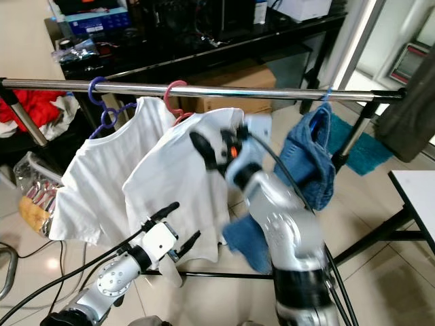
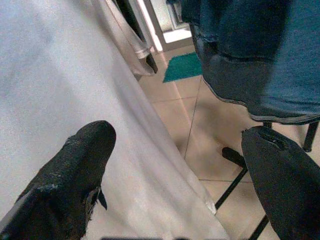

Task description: Hang hanger

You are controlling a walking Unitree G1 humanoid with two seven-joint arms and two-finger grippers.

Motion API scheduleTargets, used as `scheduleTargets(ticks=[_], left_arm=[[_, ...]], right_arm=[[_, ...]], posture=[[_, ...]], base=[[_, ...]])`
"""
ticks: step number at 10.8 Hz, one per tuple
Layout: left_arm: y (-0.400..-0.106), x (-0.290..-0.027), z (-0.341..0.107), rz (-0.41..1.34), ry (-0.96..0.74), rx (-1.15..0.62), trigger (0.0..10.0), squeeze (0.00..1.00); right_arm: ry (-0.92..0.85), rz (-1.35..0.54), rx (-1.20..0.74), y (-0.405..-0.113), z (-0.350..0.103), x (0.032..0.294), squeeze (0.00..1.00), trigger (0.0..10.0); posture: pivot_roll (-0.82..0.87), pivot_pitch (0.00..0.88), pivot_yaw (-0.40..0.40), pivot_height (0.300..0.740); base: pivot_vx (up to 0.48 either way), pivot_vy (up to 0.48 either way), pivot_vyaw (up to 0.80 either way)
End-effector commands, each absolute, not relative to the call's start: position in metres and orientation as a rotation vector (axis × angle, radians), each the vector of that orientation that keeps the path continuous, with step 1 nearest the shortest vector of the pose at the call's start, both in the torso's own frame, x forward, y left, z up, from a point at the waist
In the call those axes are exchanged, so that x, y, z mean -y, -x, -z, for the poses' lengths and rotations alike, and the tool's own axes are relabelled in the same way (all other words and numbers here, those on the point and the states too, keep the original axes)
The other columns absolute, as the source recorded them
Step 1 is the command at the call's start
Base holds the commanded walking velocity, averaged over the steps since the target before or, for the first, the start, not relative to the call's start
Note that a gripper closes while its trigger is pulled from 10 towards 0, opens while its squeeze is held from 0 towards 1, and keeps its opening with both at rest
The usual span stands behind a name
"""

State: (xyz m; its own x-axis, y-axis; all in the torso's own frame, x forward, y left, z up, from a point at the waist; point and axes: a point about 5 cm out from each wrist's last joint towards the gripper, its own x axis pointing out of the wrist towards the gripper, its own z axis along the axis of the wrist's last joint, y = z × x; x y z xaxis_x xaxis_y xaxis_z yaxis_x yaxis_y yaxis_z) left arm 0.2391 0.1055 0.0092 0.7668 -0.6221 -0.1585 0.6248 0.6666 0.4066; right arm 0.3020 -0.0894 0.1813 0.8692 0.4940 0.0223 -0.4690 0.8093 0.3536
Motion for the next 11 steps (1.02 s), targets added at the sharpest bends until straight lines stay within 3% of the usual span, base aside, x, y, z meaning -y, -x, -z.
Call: scheduleTargets(ticks=[1,2,6,11], left_arm=[[-0.239,-0.106,-0.013,0.697,-0.474,0.021,10.0,0.0],[-0.239,-0.106,-0.013,0.697,-0.478,0.029,10.0,0.0],[-0.245,-0.103,-0.022,0.687,-0.487,0.08,10.0,0.0],[-0.246,-0.101,-0.023,0.702,-0.498,0.084,10.0,0.0]], right_arm=[[-0.341,-0.471,-0.072,-0.306,-0.179,0.092,0.01,10.0],[-0.334,-0.458,-0.073,-0.307,-0.178,0.094,0.01,10.0],[-0.169,-0.151,-0.122,-0.315,-0.15,0.151,0.0,10.0],[-0.093,-0.071,-0.135,-0.311,-0.141,0.177,0.01,10.0]], posture=[[0.03,0.0,0.011,0.74],[0.03,0.0,0.011,0.74],[0.0,0.0,0.017,0.74],[-0.01,0.0,0.022,0.74]], base=[[0.0,0.0,0.0],[0.0,0.0,0.0],[0.0,0.0,0.0],[0.0,0.0,0.0]])
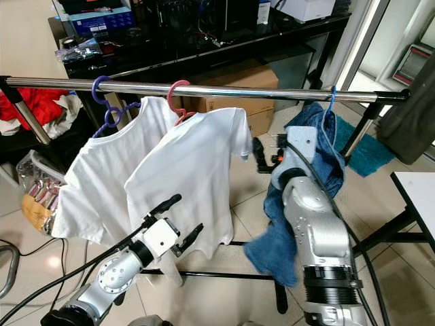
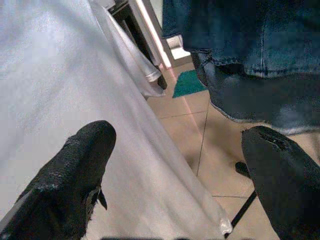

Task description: Hang hanger

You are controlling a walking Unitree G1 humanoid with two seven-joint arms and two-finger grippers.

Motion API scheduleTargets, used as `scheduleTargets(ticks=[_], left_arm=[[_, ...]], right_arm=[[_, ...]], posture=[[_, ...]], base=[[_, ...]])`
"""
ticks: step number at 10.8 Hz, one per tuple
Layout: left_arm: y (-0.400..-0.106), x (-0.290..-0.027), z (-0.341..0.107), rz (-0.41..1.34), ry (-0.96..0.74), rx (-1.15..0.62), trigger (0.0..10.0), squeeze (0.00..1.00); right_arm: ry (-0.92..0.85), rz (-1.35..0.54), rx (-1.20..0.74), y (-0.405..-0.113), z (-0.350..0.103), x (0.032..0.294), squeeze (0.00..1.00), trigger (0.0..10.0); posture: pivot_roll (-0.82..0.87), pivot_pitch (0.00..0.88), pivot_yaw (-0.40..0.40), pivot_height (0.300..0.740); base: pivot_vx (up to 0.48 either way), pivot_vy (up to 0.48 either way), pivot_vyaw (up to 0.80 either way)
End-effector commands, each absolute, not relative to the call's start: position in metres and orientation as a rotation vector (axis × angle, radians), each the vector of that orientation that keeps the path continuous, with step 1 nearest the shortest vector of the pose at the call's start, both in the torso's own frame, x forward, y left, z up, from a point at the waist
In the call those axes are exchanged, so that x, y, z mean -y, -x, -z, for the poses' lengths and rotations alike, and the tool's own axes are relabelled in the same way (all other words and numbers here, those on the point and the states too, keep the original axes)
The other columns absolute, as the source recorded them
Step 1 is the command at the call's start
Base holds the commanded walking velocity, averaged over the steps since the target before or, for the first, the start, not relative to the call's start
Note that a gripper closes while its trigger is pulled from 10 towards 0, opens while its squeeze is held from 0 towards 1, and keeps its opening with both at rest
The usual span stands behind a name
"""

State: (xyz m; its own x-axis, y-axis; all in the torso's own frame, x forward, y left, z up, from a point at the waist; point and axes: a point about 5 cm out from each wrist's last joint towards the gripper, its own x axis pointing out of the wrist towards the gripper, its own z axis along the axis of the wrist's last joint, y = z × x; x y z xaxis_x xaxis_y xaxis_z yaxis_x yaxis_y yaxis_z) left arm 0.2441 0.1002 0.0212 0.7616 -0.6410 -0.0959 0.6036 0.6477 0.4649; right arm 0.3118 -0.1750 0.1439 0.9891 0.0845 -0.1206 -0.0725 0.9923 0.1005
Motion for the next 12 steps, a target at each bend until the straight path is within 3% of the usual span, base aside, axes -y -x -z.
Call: scheduleTargets(ticks=[1,6,9,12], left_arm=[[-0.246,-0.099,-0.026,0.749,-0.564,0.118,10.0,0.0],[-0.245,-0.096,-0.025,0.778,-0.585,0.129,10.0,0.0],[-0.244,-0.097,-0.023,0.787,-0.584,0.12,10.0,0.0],[-0.242,-0.096,-0.026,0.816,-0.591,0.138,10.0,0.0]], right_arm=[[-0.07,-0.034,-0.09,-0.311,-0.148,0.185,0.03,10.0],[0.021,0.008,0.015,-0.297,-0.161,0.194,0.03,10.0],[0.337,0.046,0.206,-0.261,-0.189,0.205,0.05,10.0],[0.431,0.043,0.246,-0.248,-0.196,0.207,0.22,10.0]], posture=[[-0.01,0.0,0.021,0.74],[-0.03,0.0,0.031,0.74],[-0.06,0.0,0.042,0.74],[-0.08,0.0,0.053,0.74]], base=[[0.0,0.0,0.0],[0.0,0.0,0.0],[0.0,0.0,0.0],[0.0,0.0,0.0]])
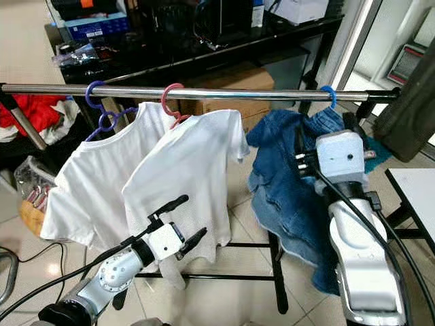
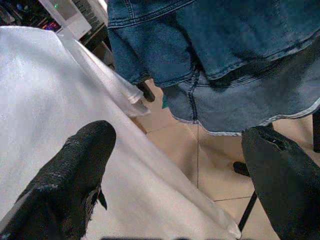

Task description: Hang hanger

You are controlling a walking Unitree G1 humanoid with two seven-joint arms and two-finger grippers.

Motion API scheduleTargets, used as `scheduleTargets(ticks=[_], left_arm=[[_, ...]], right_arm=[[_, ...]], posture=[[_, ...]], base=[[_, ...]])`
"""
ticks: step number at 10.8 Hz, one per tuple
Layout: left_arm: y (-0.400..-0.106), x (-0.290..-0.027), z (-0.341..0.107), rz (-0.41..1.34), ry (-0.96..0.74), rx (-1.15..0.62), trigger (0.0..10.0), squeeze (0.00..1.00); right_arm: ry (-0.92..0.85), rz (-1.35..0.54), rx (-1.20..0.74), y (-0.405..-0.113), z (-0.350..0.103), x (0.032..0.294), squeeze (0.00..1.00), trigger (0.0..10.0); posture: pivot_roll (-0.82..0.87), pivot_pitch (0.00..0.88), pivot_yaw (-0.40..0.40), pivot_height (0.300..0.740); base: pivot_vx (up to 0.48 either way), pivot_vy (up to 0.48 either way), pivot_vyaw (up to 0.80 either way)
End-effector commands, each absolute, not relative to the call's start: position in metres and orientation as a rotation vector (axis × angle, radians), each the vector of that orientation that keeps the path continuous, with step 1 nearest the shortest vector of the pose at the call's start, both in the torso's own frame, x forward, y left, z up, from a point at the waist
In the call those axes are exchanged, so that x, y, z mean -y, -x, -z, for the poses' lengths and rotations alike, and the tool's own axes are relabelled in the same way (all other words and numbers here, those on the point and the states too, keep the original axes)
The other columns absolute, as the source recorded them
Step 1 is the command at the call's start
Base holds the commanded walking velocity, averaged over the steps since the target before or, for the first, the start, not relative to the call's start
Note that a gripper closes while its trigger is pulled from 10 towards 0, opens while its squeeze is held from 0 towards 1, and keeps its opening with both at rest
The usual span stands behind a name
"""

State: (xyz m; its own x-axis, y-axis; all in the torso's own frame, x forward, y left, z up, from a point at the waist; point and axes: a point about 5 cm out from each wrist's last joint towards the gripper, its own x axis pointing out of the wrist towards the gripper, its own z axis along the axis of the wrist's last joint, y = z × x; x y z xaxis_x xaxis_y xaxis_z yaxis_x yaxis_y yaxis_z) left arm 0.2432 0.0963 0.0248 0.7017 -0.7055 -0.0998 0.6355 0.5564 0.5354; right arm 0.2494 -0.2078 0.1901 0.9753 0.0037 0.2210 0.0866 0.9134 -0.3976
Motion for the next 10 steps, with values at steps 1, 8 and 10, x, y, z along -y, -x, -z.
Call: scheduleTargets(ticks=[1,8,10], left_arm=[[-0.244,-0.096,-0.026,0.816,-0.592,0.139,10.0,0.0],[-0.246,-0.095,-0.023,0.803,-0.595,0.124,10.0,0.0],[-0.246,-0.095,-0.023,0.794,-0.593,0.123,10.0,0.0]], right_arm=[[0.42,0.021,0.206,-0.246,-0.19,0.208,0.67,10.0],[0.369,-0.028,-0.19,-0.254,-0.126,0.198,0.04,10.0],[0.343,0.008,-0.272,-0.26,-0.115,0.196,0.0,10.0]], posture=[[-0.09,0.0,0.055,0.74],[-0.06,0.0,0.048,0.74],[-0.05,0.0,0.044,0.74]], base=[[0.0,0.0,0.0],[0.0,0.0,0.0],[0.0,0.0,0.0]])
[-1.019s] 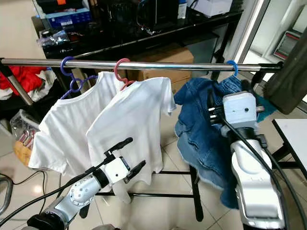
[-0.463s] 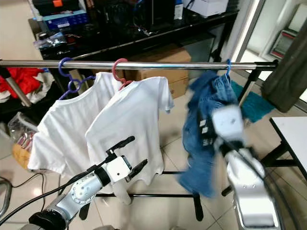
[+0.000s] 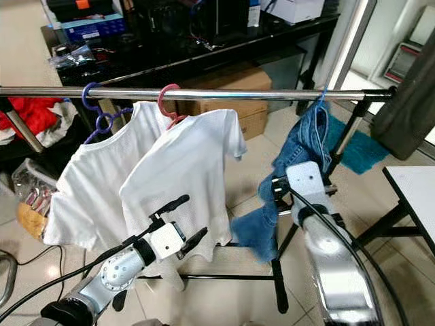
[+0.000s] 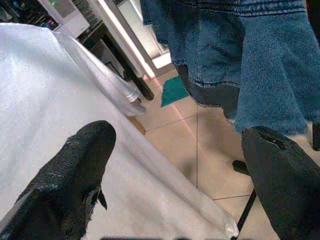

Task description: Hang hanger

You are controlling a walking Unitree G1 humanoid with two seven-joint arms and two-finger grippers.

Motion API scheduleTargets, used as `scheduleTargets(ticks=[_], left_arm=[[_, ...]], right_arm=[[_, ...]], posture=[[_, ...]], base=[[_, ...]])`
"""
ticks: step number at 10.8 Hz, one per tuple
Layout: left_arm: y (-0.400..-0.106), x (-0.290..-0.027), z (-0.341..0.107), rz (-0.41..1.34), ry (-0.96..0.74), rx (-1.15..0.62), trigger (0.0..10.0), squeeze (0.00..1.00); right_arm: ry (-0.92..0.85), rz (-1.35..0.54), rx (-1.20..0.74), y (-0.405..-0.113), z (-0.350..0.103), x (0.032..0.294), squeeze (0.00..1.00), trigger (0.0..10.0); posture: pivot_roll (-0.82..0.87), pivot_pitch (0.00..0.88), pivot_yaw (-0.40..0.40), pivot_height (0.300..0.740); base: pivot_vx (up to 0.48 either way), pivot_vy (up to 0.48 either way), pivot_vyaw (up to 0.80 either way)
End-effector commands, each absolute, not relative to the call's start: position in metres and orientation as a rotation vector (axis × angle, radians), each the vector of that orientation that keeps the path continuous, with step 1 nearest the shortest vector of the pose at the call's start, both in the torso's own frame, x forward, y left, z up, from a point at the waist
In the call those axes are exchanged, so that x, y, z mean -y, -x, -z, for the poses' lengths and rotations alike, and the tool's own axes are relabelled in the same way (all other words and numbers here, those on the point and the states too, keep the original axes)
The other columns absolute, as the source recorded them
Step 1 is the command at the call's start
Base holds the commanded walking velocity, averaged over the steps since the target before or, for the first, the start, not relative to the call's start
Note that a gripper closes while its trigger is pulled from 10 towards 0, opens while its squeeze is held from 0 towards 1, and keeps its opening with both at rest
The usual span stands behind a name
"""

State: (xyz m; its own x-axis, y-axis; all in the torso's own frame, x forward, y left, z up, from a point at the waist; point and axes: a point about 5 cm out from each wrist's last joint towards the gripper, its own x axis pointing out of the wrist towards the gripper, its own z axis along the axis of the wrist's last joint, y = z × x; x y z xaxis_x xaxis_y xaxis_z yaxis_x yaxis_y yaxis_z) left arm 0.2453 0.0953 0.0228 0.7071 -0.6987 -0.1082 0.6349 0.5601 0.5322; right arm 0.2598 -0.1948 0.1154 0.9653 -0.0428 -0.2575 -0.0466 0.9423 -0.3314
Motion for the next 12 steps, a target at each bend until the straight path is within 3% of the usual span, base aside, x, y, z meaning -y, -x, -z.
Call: scheduleTargets(ticks=[1,5,11,12], left_arm=[[-0.246,-0.095,-0.023,0.793,-0.592,0.124,10.0,0.0],[-0.244,-0.093,-0.02,0.794,-0.59,0.115,10.0,0.0],[-0.245,-0.092,-0.022,0.786,-0.586,0.126,10.0,0.0],[-0.246,-0.092,-0.025,0.782,-0.583,0.138,10.0,0.0]], right_arm=[[0.347,0.027,-0.284,-0.262,-0.115,0.199,0.0,10.0],[0.281,0.249,-0.36,-0.267,-0.114,0.233,0.0,10.0],[0.186,0.137,-0.319,-0.285,-0.114,0.201,0.0,10.0],[0.141,0.137,-0.319,-0.288,-0.113,0.198,0.0,0.0]], posture=[[-0.05,0.0,0.042,0.74],[-0.05,0.0,0.04,0.74],[-0.03,0.0,0.031,0.74],[-0.02,0.0,0.028,0.74]], base=[[0.0,0.0,0.0],[0.0,0.0,0.0],[0.0,0.0,0.0],[0.0,0.0,0.0]])
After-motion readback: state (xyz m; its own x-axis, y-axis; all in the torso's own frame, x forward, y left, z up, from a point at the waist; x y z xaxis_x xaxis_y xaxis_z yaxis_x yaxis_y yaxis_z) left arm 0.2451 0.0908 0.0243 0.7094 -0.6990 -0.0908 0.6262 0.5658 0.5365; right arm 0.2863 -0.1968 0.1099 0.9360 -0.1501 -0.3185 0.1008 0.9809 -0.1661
